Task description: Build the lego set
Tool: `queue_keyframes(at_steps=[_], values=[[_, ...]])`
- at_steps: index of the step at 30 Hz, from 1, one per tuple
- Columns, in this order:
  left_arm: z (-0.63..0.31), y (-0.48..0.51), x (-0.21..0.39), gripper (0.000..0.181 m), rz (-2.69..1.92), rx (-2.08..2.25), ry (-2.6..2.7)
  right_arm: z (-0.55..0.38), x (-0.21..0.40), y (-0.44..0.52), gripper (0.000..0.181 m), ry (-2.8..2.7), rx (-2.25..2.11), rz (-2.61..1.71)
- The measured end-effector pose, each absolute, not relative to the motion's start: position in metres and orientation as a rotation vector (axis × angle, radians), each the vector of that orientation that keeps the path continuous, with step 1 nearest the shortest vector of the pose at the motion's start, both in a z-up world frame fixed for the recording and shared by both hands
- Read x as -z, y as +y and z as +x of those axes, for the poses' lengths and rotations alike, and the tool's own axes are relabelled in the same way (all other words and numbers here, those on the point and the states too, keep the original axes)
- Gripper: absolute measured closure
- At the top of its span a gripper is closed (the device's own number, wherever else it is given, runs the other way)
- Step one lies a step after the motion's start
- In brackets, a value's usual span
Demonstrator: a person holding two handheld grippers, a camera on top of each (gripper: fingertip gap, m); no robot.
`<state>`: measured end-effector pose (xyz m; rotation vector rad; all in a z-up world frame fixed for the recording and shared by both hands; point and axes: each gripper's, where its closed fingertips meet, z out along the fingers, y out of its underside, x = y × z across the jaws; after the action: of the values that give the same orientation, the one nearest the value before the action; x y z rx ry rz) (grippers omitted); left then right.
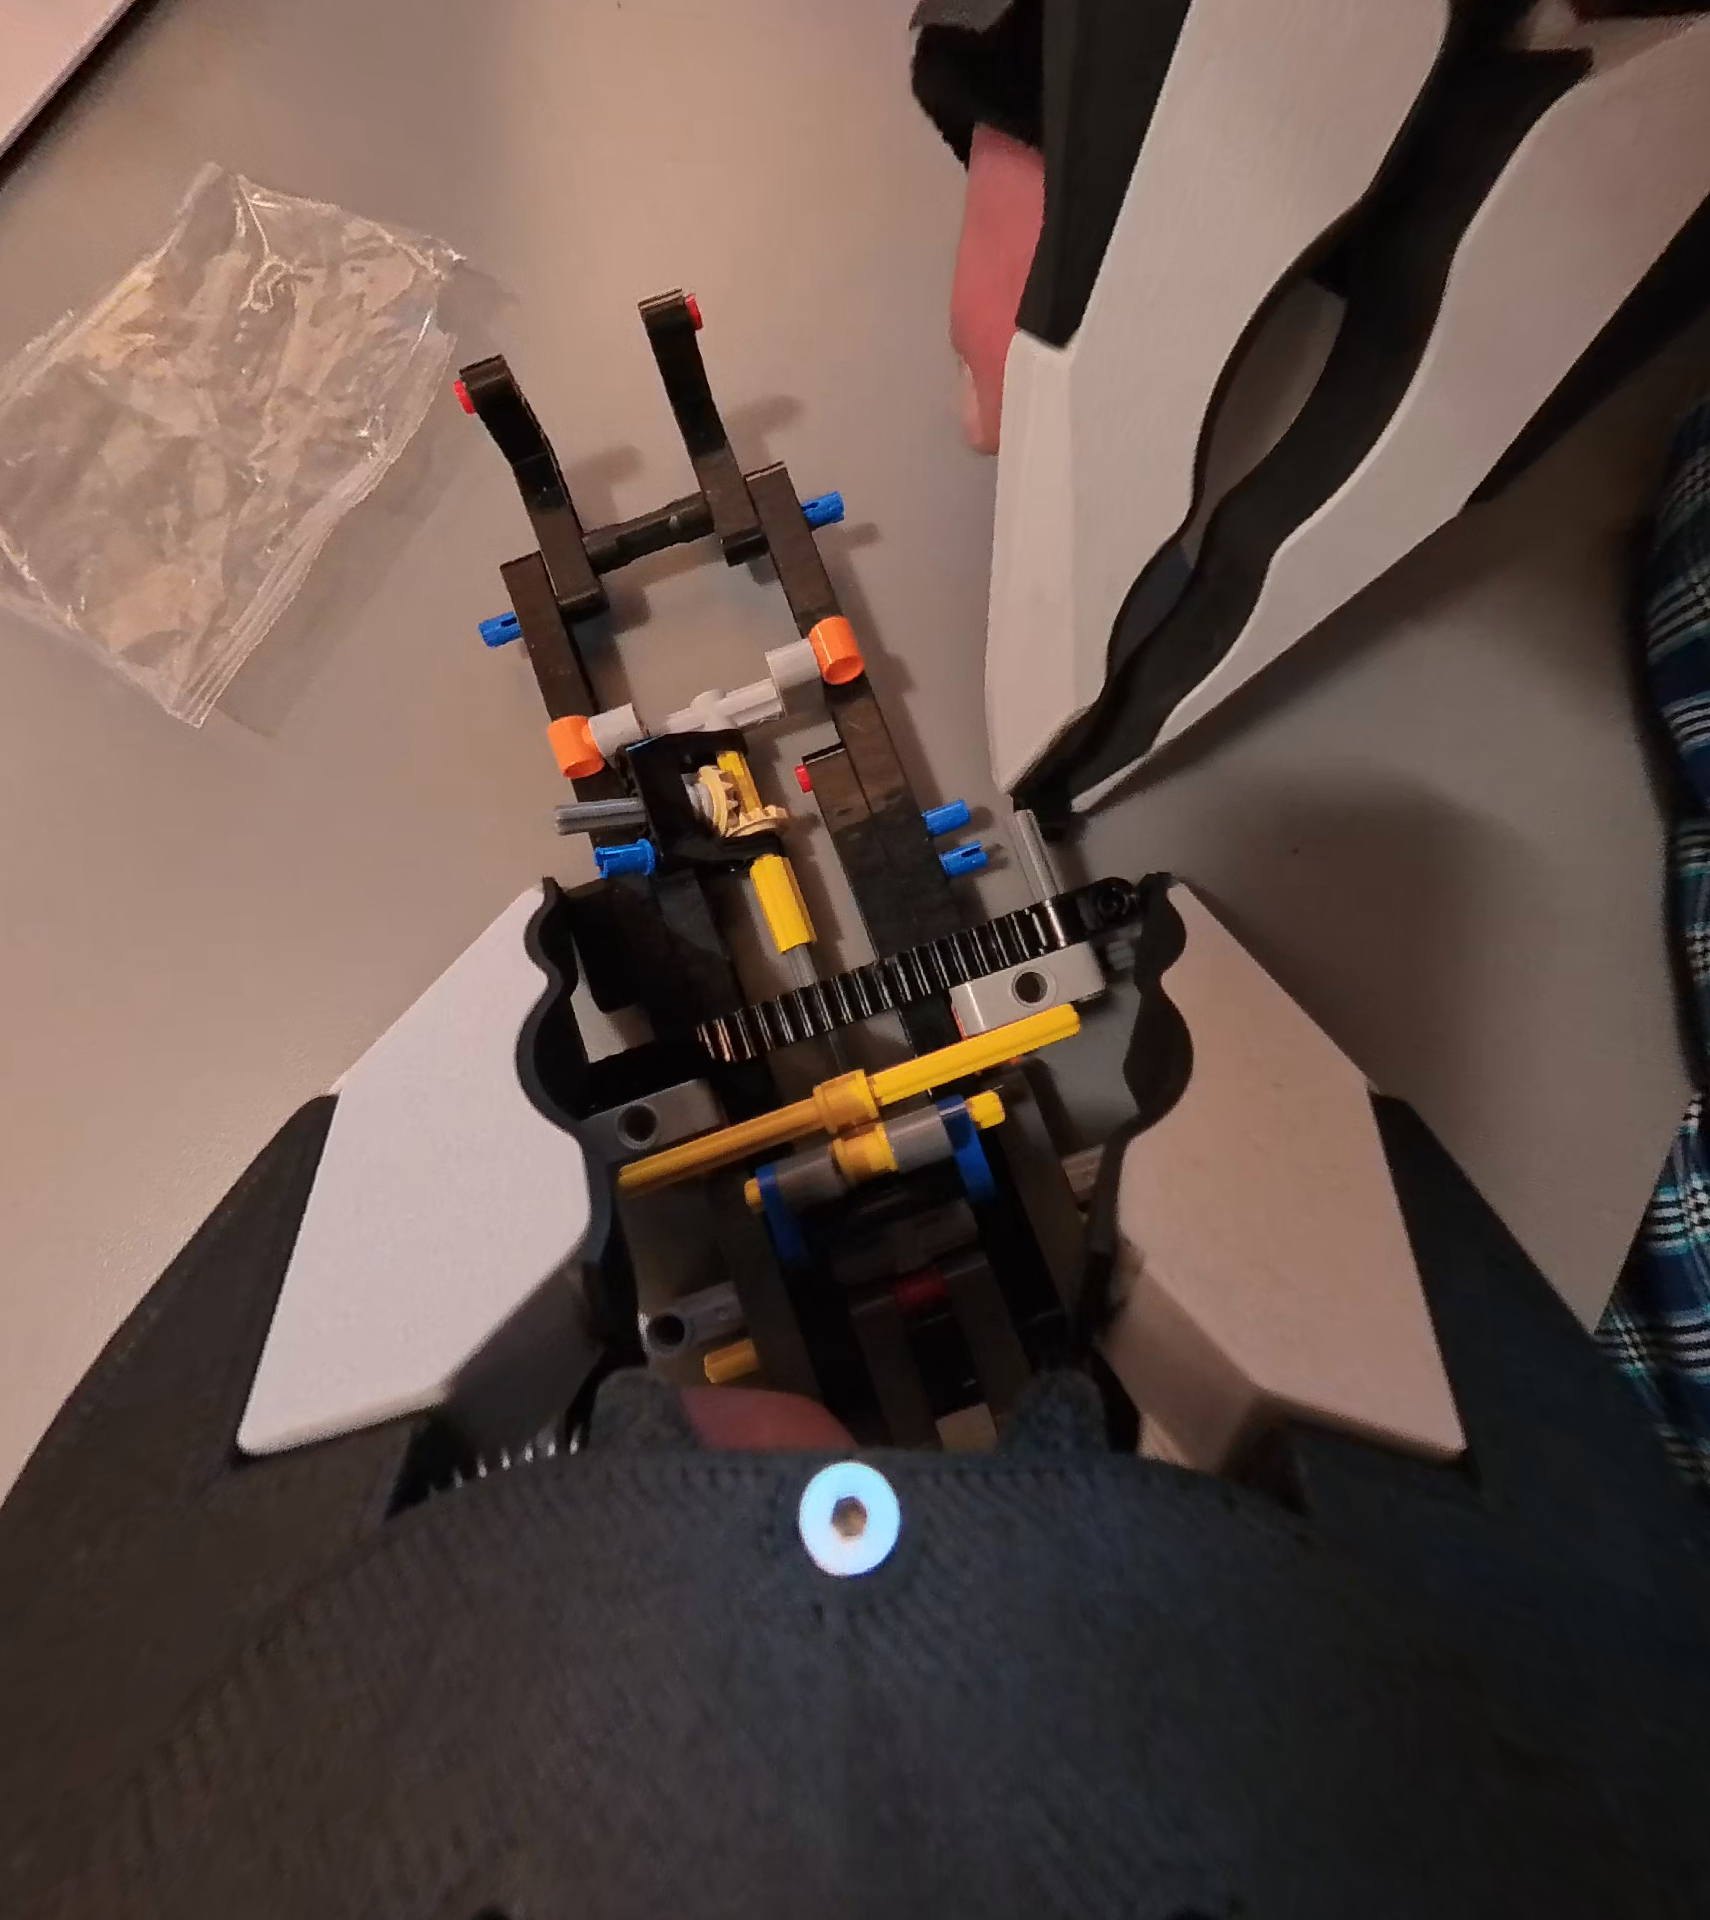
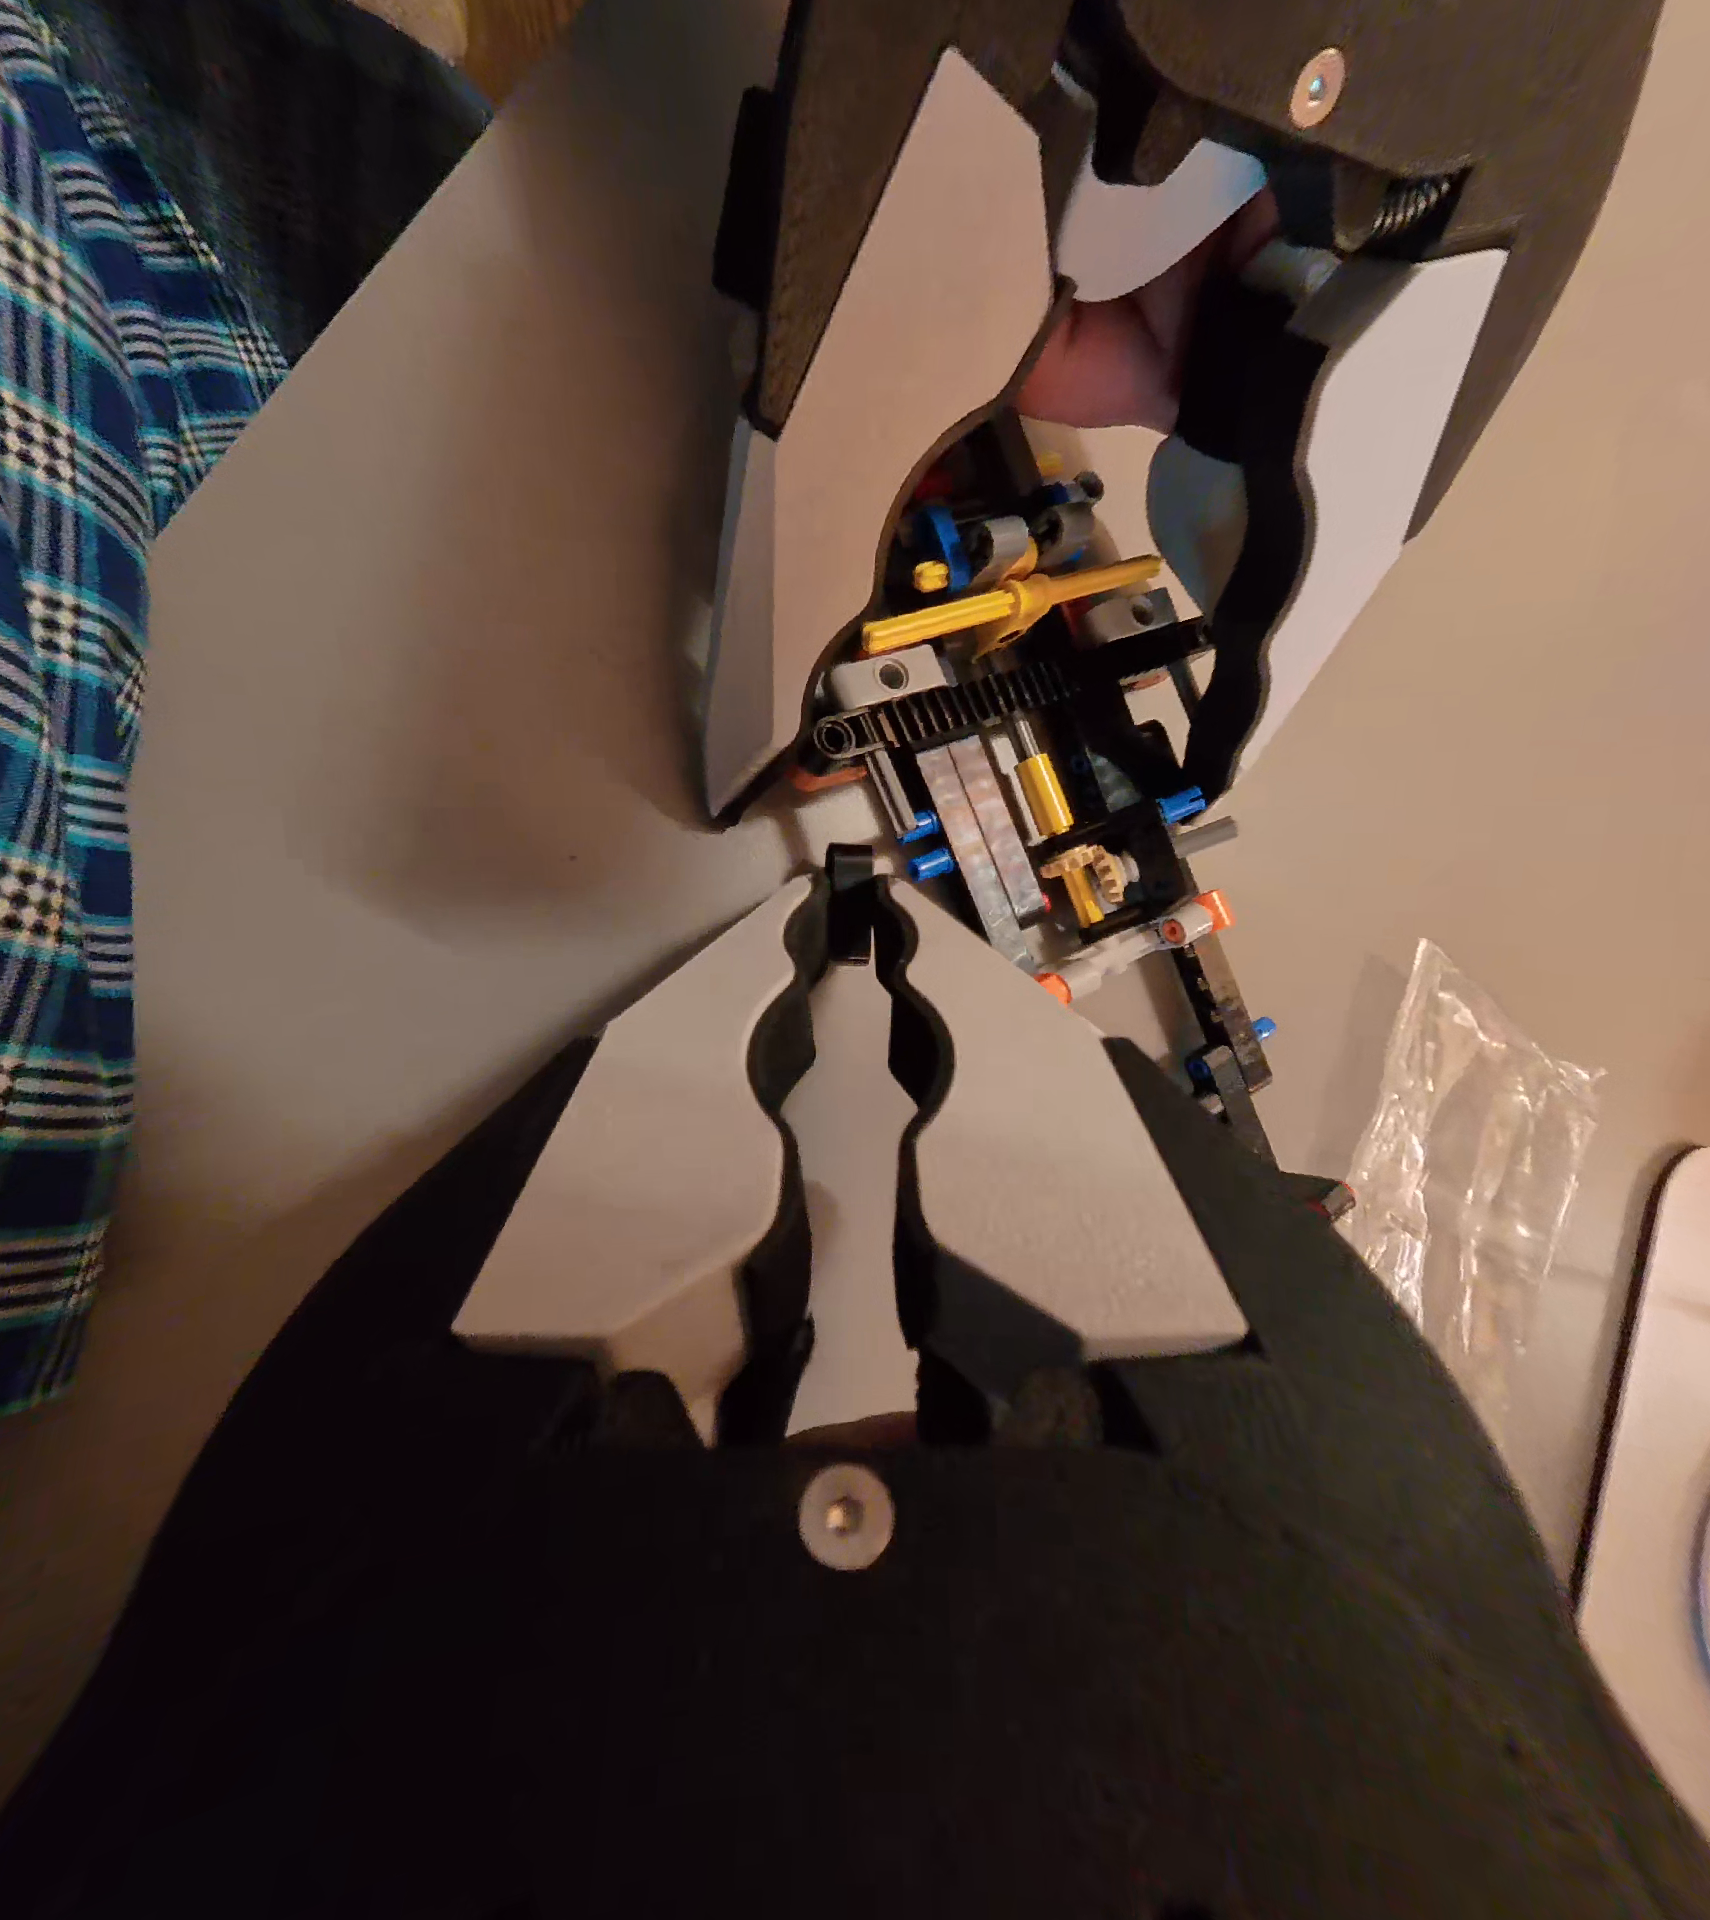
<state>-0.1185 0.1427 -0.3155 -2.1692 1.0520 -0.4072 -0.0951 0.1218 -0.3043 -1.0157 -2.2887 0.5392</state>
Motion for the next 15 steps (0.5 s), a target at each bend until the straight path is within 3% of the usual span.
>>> queue_keyframes(at_steps=[1, 9, 15], values=[[-0.119, 0.143, 0.316, 0.076, -2.171, 0.406, 1.049, -0.095, 0.304, 0.122, 0.177, -2.279, -0.550, -1.033], [-0.128, 0.141, 0.309, 0.066, -2.180, 0.413, 0.978, -0.091, 0.301, 0.126, 0.177, -2.184, -0.648, -1.211], [-0.152, 0.135, 0.302, 0.071, -2.221, 0.371, 0.896, -0.086, 0.301, 0.133, 0.177, -2.134, -0.657, -1.279]])
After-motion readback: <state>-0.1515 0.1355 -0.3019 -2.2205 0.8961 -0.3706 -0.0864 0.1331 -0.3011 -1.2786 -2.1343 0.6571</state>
